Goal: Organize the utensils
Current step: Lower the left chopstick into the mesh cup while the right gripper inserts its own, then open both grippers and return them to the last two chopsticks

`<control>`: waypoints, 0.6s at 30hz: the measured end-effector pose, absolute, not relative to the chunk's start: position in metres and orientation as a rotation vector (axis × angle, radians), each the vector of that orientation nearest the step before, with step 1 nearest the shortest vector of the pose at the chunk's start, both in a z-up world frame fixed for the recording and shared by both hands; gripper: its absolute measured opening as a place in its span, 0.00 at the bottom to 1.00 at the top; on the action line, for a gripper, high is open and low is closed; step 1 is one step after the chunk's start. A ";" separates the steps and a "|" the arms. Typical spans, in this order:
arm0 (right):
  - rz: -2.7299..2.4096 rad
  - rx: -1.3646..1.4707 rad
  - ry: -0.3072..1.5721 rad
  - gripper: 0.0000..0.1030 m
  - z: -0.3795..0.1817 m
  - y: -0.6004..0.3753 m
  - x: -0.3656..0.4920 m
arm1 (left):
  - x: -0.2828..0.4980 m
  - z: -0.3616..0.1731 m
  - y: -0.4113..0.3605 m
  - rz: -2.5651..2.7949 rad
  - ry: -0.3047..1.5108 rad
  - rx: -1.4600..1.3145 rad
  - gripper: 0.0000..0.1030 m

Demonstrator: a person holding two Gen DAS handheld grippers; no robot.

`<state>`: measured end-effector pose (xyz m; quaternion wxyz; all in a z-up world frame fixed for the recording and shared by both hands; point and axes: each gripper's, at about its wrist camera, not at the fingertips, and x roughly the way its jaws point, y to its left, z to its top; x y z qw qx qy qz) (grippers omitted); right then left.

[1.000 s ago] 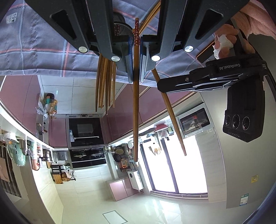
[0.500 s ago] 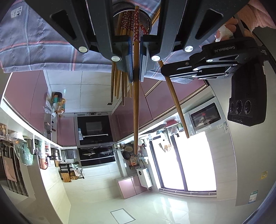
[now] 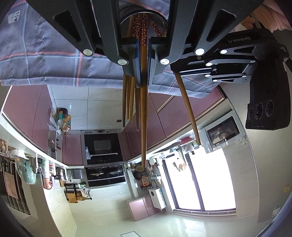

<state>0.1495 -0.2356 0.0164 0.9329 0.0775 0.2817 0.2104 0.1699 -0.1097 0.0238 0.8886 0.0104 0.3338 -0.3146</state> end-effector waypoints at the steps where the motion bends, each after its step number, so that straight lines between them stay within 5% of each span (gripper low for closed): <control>1: 0.429 0.154 0.599 0.05 0.012 -0.234 0.151 | 0.172 0.020 -0.112 -0.659 0.710 0.025 0.07; 18: 0.399 0.130 0.590 0.22 -0.001 -0.230 0.111 | 0.150 -0.002 -0.078 -0.544 0.659 0.047 0.30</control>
